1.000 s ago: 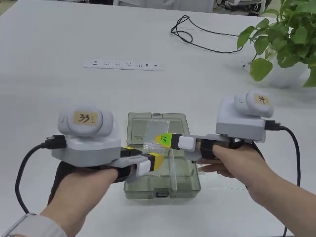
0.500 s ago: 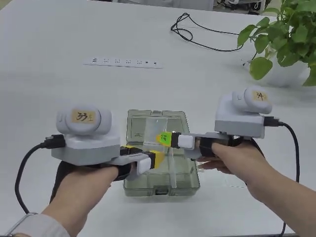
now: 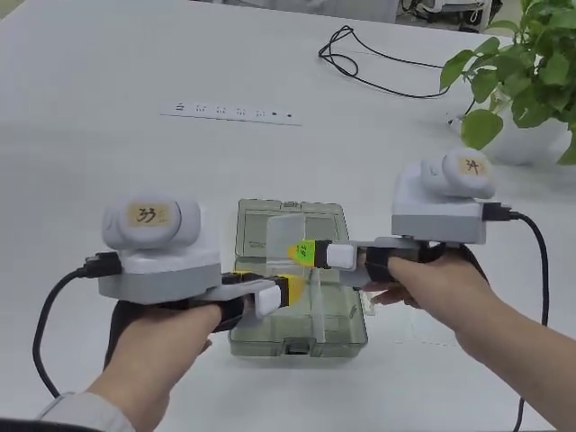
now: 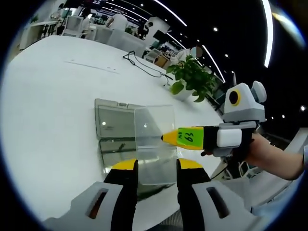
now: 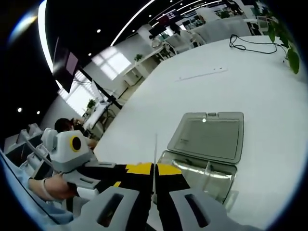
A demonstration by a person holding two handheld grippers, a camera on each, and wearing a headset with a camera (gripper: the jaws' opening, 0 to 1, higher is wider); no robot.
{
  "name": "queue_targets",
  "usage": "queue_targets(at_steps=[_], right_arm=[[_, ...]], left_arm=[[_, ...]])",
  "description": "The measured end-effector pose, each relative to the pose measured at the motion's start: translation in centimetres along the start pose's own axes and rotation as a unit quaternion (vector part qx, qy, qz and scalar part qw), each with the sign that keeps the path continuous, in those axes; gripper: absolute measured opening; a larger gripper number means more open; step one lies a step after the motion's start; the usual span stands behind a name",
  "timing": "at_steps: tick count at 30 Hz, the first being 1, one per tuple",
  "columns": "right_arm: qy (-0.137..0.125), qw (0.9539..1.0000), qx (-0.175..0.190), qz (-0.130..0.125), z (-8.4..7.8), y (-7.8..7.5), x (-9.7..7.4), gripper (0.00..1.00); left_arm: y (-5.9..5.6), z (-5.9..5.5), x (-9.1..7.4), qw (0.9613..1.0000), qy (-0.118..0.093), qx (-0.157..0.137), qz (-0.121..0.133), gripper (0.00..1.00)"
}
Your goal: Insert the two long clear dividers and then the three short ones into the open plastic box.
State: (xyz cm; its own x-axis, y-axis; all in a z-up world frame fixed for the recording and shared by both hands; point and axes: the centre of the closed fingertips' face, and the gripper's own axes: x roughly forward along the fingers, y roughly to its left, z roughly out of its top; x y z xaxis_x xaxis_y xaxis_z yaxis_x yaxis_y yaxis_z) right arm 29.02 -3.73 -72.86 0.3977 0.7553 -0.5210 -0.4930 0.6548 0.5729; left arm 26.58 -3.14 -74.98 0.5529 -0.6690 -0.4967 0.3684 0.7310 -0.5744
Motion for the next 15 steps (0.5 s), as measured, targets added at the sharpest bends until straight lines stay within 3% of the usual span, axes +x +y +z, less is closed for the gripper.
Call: queue_targets(at_steps=[9, 11, 15], right_arm=[[0.017, 0.9997, -0.010, -0.014, 0.2, 0.1, -0.3, 0.02], [0.017, 0.9997, -0.010, -0.015, 0.4, 0.2, -0.5, 0.02], [0.022, 0.9995, -0.009, -0.021, 0.5, 0.2, -0.4, 0.02]], left_arm=[[-0.4, 0.3, 0.0, 0.9998, -0.009, -0.003, -0.019, 0.30], [-0.5, 0.5, 0.0, 0.9995, -0.017, 0.010, -0.025, 0.30], [-0.8, 1.1, -0.1, 0.9968, -0.024, 0.071, -0.030, 0.31]])
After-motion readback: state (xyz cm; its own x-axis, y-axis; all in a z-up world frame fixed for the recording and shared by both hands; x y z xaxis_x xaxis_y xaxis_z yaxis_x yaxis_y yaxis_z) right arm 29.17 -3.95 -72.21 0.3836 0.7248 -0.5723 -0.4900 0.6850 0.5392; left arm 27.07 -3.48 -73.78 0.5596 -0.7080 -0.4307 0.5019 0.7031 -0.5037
